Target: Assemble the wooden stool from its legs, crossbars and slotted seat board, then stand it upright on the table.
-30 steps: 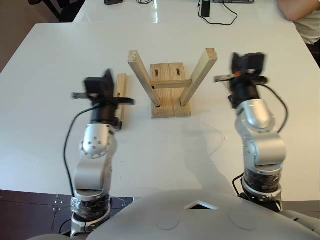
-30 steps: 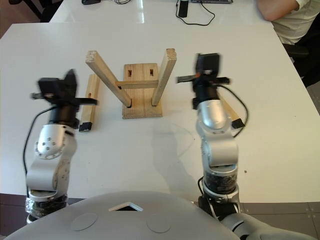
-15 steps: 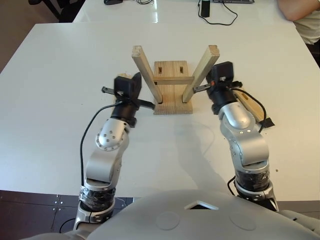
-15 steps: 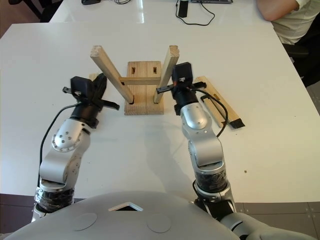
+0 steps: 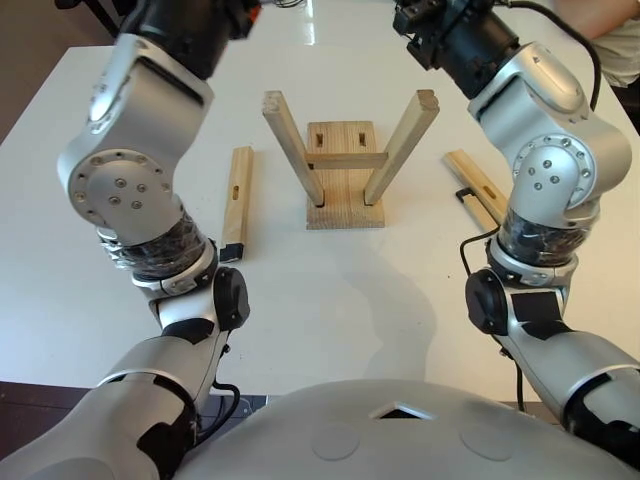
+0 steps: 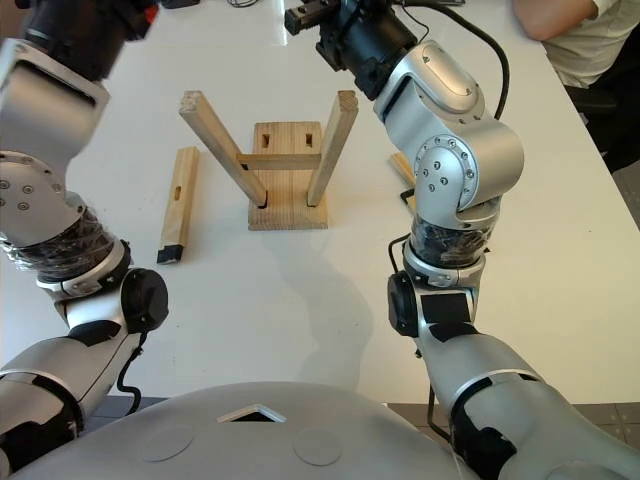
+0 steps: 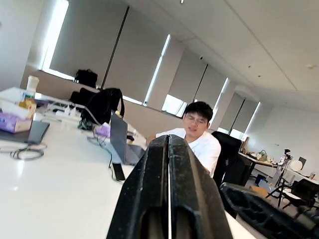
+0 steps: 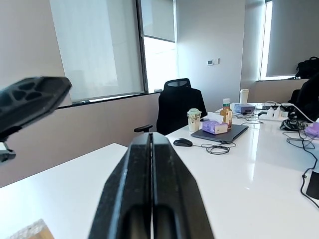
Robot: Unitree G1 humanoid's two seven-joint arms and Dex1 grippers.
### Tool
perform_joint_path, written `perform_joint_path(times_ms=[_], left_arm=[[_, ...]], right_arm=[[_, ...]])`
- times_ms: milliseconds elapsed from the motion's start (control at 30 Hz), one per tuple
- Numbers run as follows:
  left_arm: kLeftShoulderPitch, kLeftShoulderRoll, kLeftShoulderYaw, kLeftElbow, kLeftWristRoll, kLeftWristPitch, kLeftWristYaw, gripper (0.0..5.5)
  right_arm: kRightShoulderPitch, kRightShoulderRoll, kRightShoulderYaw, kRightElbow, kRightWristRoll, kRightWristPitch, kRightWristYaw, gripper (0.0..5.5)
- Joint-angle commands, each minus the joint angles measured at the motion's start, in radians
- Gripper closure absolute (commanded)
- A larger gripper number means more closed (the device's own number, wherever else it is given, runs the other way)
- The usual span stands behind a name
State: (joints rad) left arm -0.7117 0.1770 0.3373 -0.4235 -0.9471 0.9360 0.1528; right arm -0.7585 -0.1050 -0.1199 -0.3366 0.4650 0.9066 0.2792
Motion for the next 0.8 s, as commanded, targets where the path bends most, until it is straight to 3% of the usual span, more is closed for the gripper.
perform_joint_path(times_ms=[33, 200, 367, 433, 633, 733, 800], left_arm=[[0.012, 0.015, -0.001, 0.012, -0.027, 0.045, 0.038, 5.49], [0.033, -0.009, -0.032, 0.045, -0.052, 0.056, 0.031, 5.49], [0.254, -0.032, -0.149, 0.105, 0.04, 0.061, -0.003, 5.49], [0.306, -0.03, -0.188, 0.119, 0.074, 0.045, -0.025, 5.49], [0.262, -0.02, -0.169, 0.118, 0.101, -0.041, -0.043, 5.49], [0.17, -0.016, 0.003, 0.051, 0.024, -0.164, 0.002, 5.49], [0.112, 0.018, 0.135, 0.052, -0.057, -0.234, 0.03, 5.49]], right_arm=[[-0.019, -0.014, -0.04, -0.053, 0.061, 0.023, -0.009, 5.5], [0.064, -0.06, -0.015, -0.04, 0.048, -0.003, -0.003, 5.5], [0.281, -0.085, 0.163, 0.057, -0.058, -0.071, 0.02, 5.5], [0.287, -0.069, 0.167, 0.061, -0.051, -0.081, 0.014, 5.5], [0.201, -0.049, 0.088, 0.061, 0.015, -0.084, 0.002, 5.5], [0.077, -0.03, -0.095, 0.078, 0.135, -0.118, -0.05, 5.5], [0.015, -0.078, -0.209, 0.158, 0.188, -0.14, -0.06, 5.5]])
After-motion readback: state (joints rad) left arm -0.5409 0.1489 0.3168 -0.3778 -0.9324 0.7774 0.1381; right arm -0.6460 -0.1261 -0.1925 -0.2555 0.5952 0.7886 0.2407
